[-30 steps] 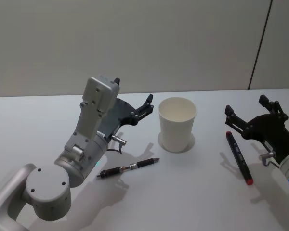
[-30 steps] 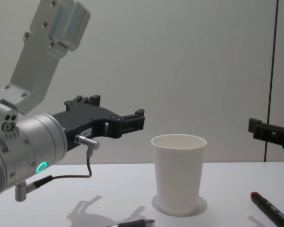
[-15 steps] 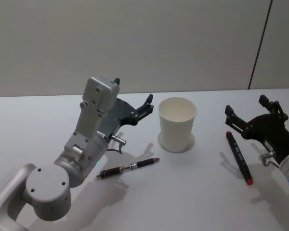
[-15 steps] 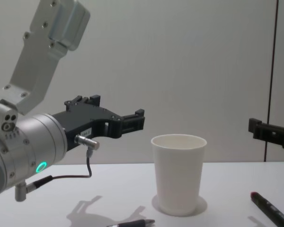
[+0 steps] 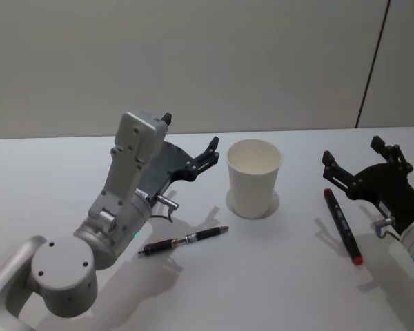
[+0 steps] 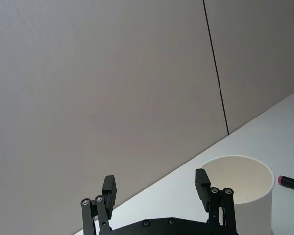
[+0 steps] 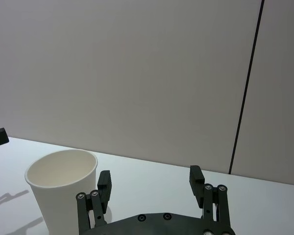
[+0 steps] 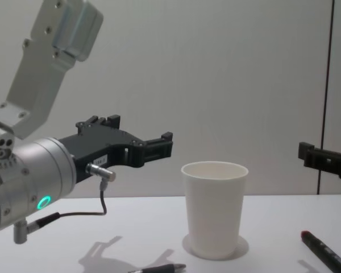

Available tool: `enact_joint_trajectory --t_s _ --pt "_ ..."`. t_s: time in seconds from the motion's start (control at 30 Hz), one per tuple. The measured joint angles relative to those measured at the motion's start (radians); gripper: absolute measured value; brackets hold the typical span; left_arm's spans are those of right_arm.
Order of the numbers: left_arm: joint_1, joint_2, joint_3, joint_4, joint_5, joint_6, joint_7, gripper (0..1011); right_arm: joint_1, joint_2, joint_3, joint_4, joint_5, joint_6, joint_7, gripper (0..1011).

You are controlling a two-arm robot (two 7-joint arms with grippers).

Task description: Place the pen into the pen holder.

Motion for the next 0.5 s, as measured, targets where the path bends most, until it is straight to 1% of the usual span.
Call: enact_joint_trajectory --t_s 0.13,0.5 --pt "0.004 0.008 -0.005 -0.004 -0.008 -0.004 -0.012 1001 0.000 0.000 0.000 0.000 0.000 0.000 0.000 1001" --pt "0.033 0.051 -0.027 -0.025 -0.049 -0.022 -0.065 1001 0.000 0.000 0.000 0.000 0.000 0.000 0.000 1001"
